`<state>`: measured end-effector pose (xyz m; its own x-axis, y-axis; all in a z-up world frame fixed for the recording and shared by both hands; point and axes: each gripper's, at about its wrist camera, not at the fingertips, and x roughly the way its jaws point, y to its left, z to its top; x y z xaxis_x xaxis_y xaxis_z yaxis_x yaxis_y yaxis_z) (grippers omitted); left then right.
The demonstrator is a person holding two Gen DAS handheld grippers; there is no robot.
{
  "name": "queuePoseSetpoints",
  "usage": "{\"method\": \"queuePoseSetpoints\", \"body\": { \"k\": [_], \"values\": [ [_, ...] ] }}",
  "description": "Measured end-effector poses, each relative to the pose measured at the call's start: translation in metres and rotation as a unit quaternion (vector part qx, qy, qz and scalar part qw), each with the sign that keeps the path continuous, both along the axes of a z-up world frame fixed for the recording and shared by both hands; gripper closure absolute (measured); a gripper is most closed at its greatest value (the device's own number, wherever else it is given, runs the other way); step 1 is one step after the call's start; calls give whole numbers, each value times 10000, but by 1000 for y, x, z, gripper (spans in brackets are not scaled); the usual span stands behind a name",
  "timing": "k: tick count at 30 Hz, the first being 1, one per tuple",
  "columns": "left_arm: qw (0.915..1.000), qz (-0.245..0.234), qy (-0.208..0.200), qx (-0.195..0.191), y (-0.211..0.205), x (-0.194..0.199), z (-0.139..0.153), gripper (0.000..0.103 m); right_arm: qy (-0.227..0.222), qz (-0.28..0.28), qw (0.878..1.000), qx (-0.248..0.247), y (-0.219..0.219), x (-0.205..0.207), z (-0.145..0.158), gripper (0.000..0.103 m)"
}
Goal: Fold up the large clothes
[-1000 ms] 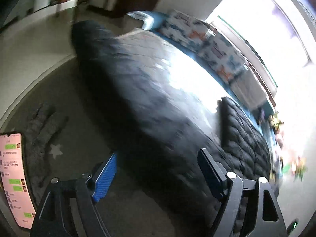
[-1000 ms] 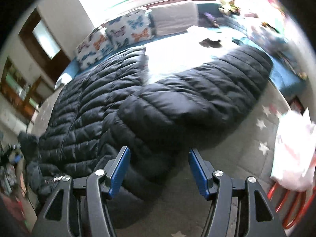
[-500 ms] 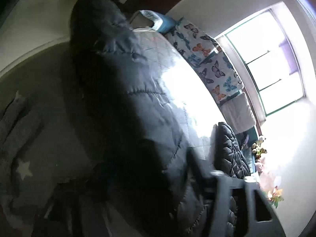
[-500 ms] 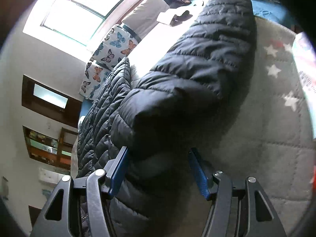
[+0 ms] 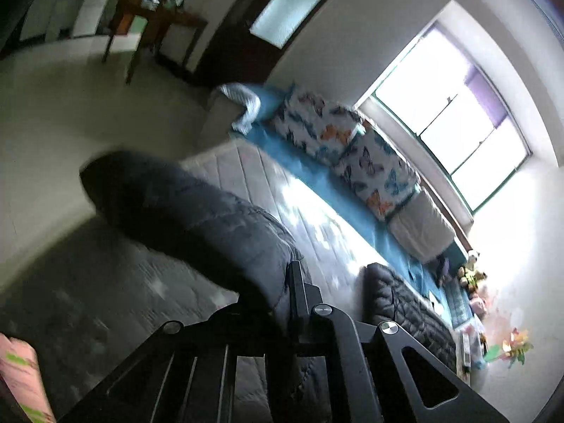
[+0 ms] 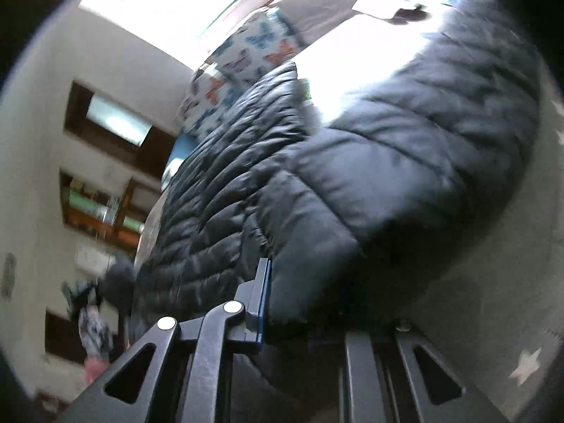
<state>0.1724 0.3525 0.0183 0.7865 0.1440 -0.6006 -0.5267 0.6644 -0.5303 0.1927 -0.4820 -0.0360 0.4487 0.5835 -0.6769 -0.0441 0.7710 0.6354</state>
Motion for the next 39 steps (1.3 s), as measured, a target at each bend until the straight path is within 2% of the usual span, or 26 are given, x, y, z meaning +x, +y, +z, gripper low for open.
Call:
{"method": "queuePoseSetpoints", "body": {
  "k": [2,4,6,8,10,12,15,18,22,24,27,30,31,32,34,39],
  "values": [
    [9997,140,165,133,16,-5,3,95,35,285,9995,-104,19,-10,-3,86],
    [9984,181,508,161,29,-1,-6,95,239,450,9983,-292,31,-13,-20,86],
    [9968,150,772,-145,45,2,-25,95,541,615,9964,-241,34,-12,-37,83],
    [9954,94,924,-235,56,5,-35,91,671,529,9963,-41,24,-10,-38,79],
    [9953,-25,933,-248,61,10,-40,91,737,557,9956,-160,15,-12,-29,71],
    [9946,-123,1012,-199,62,17,-40,91,713,582,9939,-605,5,-16,-11,62],
    [9937,-253,1085,-155,62,29,-42,90,699,279,9910,-1111,-22,-23,14,59],
    [9935,-272,1068,-287,65,33,-46,89,428,-93,9825,-1812,-45,-15,36,59],
    [9938,-255,951,-514,72,29,-49,86,228,-348,9753,-2170,-71,25,40,59],
    [9937,-240,902,-613,76,29,-53,83,256,-468,9706,-2347,-81,52,30,59],
    [9931,-152,860,-786,84,31,-57,73,375,-600,9633,-2589,-88,90,10,59],
    [9914,-84,737,-1076,93,29,-59,71,451,-635,9444,-3196,-87,117,-17,59],
    [9908,-75,730,-1139,96,29,-60,71,601,-630,9433,-3202,-88,123,-28,57],
    [9901,-61,731,-1193,99,28,-60,71,502,-780,9491,-3009,-94,125,-29,56],
    [9894,-90,759,-1234,105,29,-58,71,570,-812,9498,-2969,-101,130,-27,56],
    [9915,-7,586,-1166,123,30,-52,71,561,-763,9430,-3191,-94,133,-18,56]
  ]
}}
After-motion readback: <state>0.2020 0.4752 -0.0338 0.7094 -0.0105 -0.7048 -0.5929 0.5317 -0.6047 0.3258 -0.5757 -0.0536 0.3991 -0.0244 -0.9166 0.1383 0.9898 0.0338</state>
